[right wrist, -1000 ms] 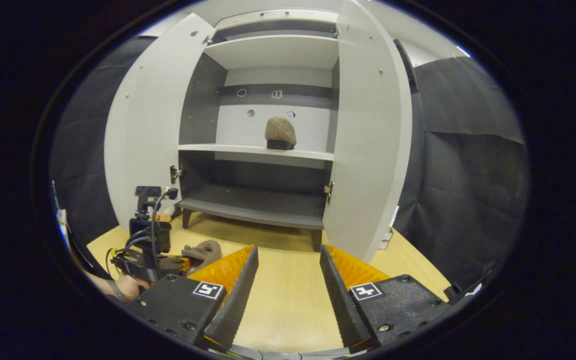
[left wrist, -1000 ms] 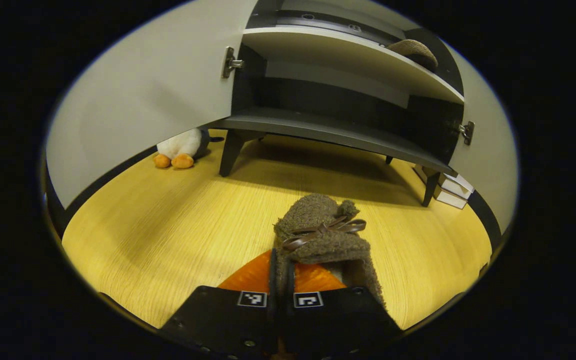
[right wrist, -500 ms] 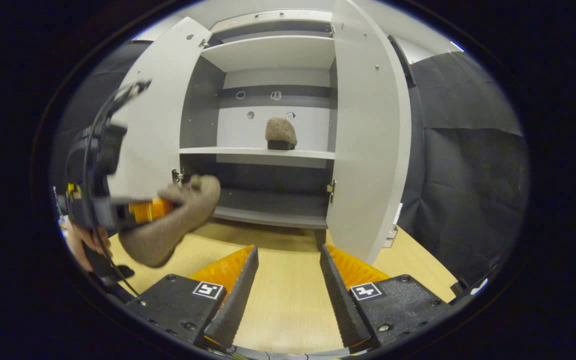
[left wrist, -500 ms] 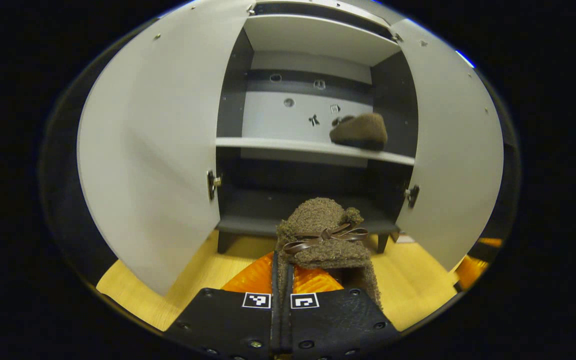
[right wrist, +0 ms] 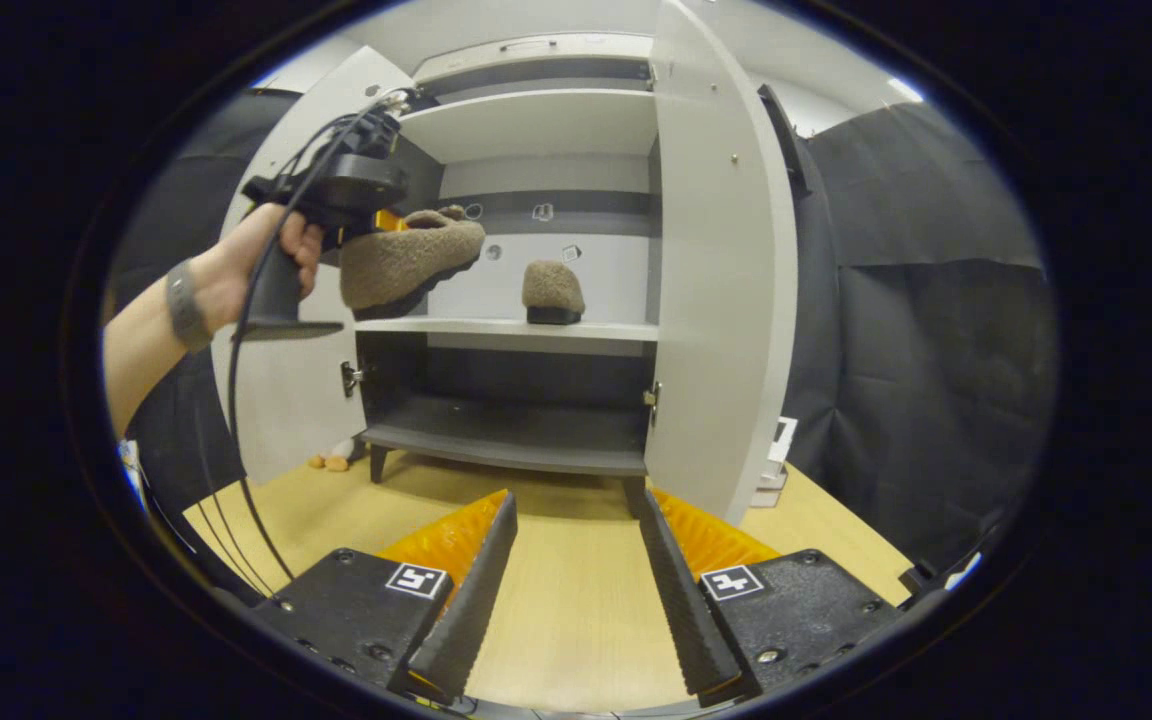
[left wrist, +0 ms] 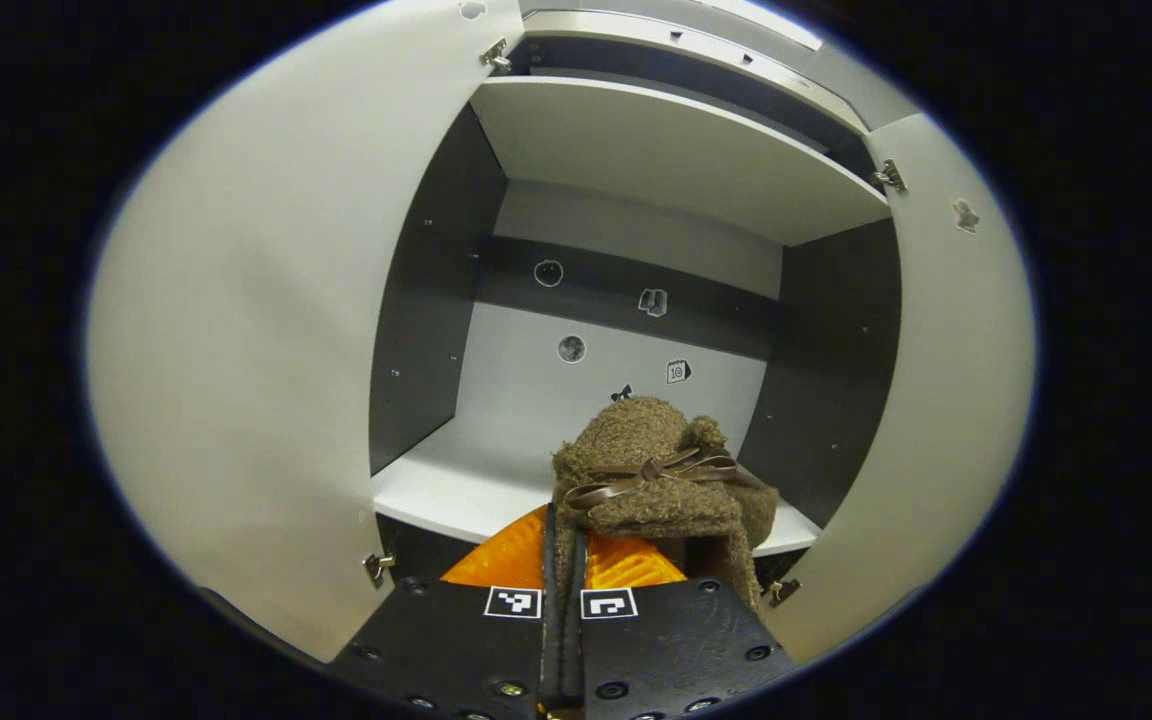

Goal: Grab one shoe with the right hand and put it into the shoe cabinet, grab the other shoe with the left hand and put it into the shoe cabinet; then close the right door with the right hand and the left door with the left hand.

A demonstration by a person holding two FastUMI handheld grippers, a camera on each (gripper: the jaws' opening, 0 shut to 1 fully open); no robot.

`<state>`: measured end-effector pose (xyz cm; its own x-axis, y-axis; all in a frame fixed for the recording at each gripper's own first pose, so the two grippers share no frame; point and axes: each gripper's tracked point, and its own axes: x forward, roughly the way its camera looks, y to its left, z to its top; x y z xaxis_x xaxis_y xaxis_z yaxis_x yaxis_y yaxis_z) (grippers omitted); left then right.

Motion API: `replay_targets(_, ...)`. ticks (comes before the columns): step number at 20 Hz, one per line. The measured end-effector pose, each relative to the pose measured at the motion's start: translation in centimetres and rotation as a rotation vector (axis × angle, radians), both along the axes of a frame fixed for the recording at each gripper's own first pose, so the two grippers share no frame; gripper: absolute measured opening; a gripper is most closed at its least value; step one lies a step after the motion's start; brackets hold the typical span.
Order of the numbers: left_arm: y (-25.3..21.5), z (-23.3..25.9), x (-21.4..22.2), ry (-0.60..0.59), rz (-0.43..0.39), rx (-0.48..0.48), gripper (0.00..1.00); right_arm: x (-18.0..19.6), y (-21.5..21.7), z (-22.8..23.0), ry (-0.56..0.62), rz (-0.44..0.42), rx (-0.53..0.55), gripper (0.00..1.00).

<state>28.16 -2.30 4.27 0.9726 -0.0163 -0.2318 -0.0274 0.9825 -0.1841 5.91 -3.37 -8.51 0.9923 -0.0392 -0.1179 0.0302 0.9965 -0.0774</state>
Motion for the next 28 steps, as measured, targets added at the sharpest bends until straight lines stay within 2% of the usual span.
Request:
replay_targets(3,1.0,0.0,4.6,0.038,0.033,0.054,0.0,-0.1,-0.6,0.4,-0.013,-0.023,-0.007,0.78)
replay_targets(6,0.3,-2.8,8.3,0.167,0.021,0.026,0.0,0.0,-0.9,1.1,-0.029,-0.034,-0.006,0.78)
replay_targets(9,1.0,-5.3,11.1,0.261,0.05,0.074,0.0,0.3,-1.6,1.5,-0.038,-0.053,0.005,0.8)
replay_targets(13,0.8,-7.6,12.8,0.356,0.048,0.057,0.0,0.3,-2.0,1.3,-0.03,-0.065,0.02,0.78)
replay_targets(16,1.0,-8.7,13.3,0.415,0.066,0.004,0.01,0.3,-2.2,1.4,-0.032,-0.068,0.015,0.8)
replay_targets(18,0.9,-8.9,13.4,0.436,0.054,-0.023,0.01,0.4,-2.3,1.3,-0.027,-0.066,0.017,0.78)
replay_targets(19,0.5,-8.8,13.4,0.44,0.029,-0.034,0.15,0.5,-2.2,1.1,-0.023,-0.064,0.02,0.78)
replay_targets(20,0.3,-8.5,13.3,0.438,0.012,-0.042,0.08,0.5,-2.2,1.0,-0.022,-0.062,0.022,0.78)
replay_targets(21,0.1,-8.0,13.1,0.431,-0.001,-0.046,0.24,0.6,-2.2,1.0,-0.022,-0.06,0.023,0.8)
replay_targets(23,0.0,-6.6,12.2,0.404,-0.021,-0.04,0.31,0.7,-2.0,1.0,-0.023,-0.053,0.025,0.78)
replay_targets(24,0.2,-5.9,11.5,0.389,-0.03,-0.028,0.35,0.7,-1.9,1.0,-0.023,-0.048,0.026,0.8)
replay_targets(25,0.3,-5.2,10.6,0.37,-0.041,-0.013,0.58,0.7,-1.8,1.1,-0.026,-0.044,0.025,0.81)
replay_targets(26,0.3,-4.1,9.7,0.341,-0.05,-0.004,0.45,0.7,-1.6,1.2,-0.03,-0.039,0.023,0.78)
replay_targets(27,0.2,-2.9,8.6,0.305,-0.064,-0.002,0.51,0.6,-1.4,1.3,-0.032,-0.035,0.021,0.78)
replay_targets(28,0.1,-1.8,7.4,0.265,-0.081,-0.005,0.4,0.5,-1.2,1.4,-0.035,-0.028,0.021,0.78)
